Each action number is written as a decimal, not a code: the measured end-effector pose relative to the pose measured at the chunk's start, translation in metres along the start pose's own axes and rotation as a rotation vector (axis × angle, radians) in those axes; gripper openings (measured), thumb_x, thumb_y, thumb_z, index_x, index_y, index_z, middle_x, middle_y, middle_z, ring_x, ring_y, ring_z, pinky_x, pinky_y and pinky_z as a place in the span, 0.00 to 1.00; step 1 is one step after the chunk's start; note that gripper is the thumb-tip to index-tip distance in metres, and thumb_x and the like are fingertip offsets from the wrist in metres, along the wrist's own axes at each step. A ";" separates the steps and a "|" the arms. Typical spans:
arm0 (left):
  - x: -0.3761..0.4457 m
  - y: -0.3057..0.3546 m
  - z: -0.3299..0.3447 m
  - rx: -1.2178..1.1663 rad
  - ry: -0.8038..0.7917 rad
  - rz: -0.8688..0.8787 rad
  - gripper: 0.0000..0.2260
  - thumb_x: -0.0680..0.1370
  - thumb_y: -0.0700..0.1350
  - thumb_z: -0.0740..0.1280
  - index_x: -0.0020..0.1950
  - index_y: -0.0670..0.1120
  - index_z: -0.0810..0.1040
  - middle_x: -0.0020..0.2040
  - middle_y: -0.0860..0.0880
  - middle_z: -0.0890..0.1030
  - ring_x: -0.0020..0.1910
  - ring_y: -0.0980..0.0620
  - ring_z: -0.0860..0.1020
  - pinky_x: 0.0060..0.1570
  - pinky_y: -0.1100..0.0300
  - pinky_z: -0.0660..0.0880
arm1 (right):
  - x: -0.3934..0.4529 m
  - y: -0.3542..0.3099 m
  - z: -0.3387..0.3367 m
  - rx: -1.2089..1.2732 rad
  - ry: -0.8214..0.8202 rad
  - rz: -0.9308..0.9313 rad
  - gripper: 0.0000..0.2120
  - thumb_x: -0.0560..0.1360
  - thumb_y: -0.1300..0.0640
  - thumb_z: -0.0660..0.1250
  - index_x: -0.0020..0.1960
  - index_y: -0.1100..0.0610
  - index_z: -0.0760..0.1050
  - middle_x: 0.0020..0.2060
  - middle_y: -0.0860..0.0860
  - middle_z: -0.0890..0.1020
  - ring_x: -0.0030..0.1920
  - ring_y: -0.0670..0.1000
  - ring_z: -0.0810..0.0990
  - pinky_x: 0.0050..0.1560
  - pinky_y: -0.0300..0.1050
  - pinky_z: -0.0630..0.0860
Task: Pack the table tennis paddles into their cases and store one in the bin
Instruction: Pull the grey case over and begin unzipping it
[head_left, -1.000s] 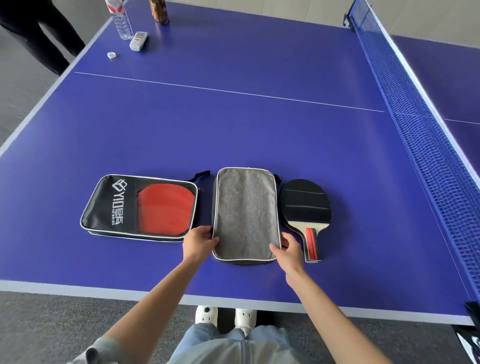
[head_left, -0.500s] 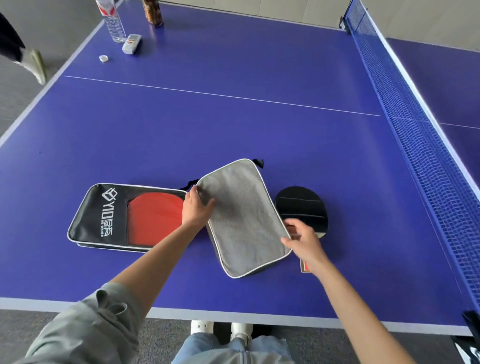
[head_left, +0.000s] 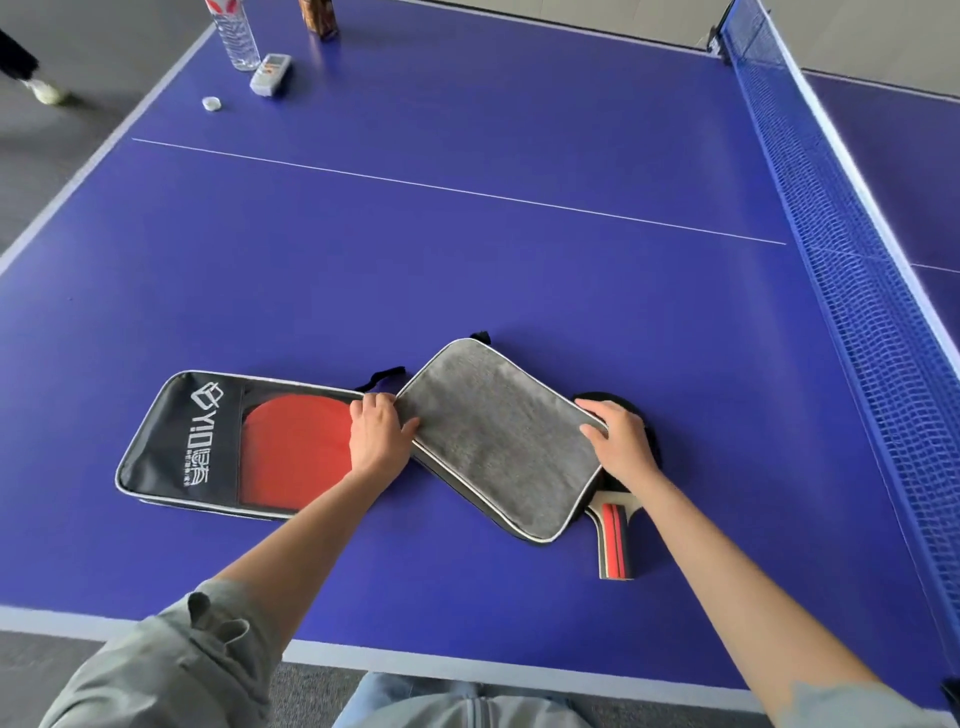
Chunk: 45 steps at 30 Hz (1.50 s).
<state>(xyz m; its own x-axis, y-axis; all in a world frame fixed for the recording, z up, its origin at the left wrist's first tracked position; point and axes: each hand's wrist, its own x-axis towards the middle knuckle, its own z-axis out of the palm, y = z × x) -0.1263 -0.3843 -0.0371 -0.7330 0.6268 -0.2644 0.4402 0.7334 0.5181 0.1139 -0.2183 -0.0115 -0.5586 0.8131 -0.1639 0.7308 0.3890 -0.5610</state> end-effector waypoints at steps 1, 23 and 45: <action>0.000 0.001 -0.001 0.008 -0.006 0.003 0.21 0.77 0.48 0.66 0.67 0.41 0.68 0.63 0.41 0.71 0.64 0.42 0.65 0.61 0.51 0.66 | 0.002 -0.003 0.005 -0.066 0.031 -0.031 0.19 0.74 0.67 0.67 0.64 0.62 0.74 0.60 0.58 0.79 0.61 0.60 0.75 0.64 0.45 0.66; 0.025 0.006 0.023 -0.104 -0.098 0.318 0.16 0.74 0.29 0.61 0.56 0.41 0.82 0.49 0.39 0.80 0.49 0.38 0.72 0.51 0.59 0.63 | 0.022 -0.030 0.074 -0.211 0.003 -0.339 0.28 0.72 0.40 0.66 0.70 0.50 0.70 0.71 0.51 0.68 0.68 0.56 0.68 0.73 0.56 0.58; -0.079 -0.033 0.010 -0.295 0.008 -0.024 0.04 0.73 0.36 0.70 0.39 0.41 0.83 0.34 0.46 0.81 0.32 0.50 0.77 0.35 0.62 0.71 | 0.025 -0.049 0.085 -0.459 -0.104 -0.235 0.32 0.75 0.38 0.62 0.75 0.46 0.59 0.77 0.54 0.54 0.76 0.59 0.52 0.76 0.58 0.46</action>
<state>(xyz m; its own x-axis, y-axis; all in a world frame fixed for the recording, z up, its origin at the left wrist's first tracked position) -0.0775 -0.4553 -0.0411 -0.7460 0.6071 -0.2737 0.2536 0.6390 0.7262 0.0305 -0.2540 -0.0571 -0.7474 0.6425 -0.1693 0.6644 0.7247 -0.1828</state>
